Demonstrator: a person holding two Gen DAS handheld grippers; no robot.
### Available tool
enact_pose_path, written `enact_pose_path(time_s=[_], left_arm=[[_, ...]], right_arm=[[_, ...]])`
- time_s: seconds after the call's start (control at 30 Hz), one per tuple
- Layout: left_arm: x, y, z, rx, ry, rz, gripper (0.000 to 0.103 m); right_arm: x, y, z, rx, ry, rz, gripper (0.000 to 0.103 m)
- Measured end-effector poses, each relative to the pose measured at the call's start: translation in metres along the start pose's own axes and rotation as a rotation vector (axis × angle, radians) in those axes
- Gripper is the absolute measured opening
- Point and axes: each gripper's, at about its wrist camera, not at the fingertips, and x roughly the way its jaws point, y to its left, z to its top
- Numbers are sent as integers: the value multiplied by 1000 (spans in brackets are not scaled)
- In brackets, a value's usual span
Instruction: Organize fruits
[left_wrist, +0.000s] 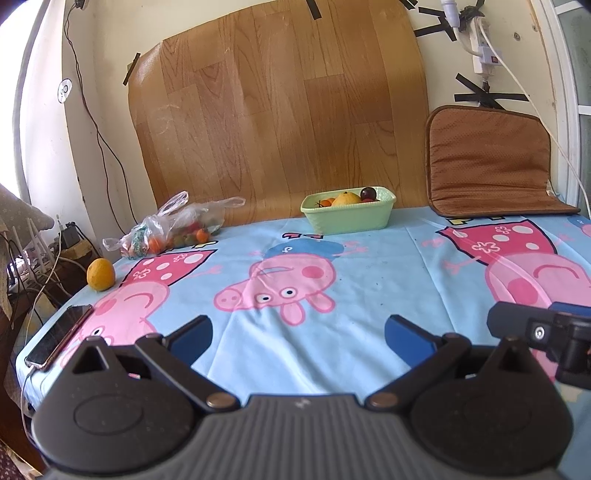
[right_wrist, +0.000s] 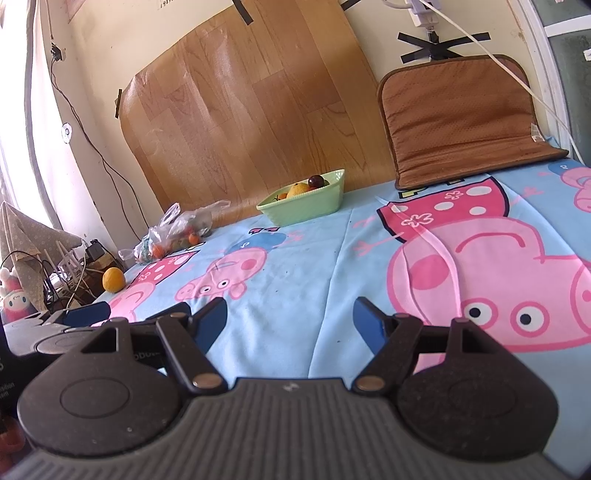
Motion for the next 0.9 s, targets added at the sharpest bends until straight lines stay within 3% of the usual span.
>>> enact_pose_path(time_s=[0.9], left_arm=[[3, 3, -7, -27, 49, -17, 103]], right_arm=[[3, 5, -4, 4, 18, -18, 77]])
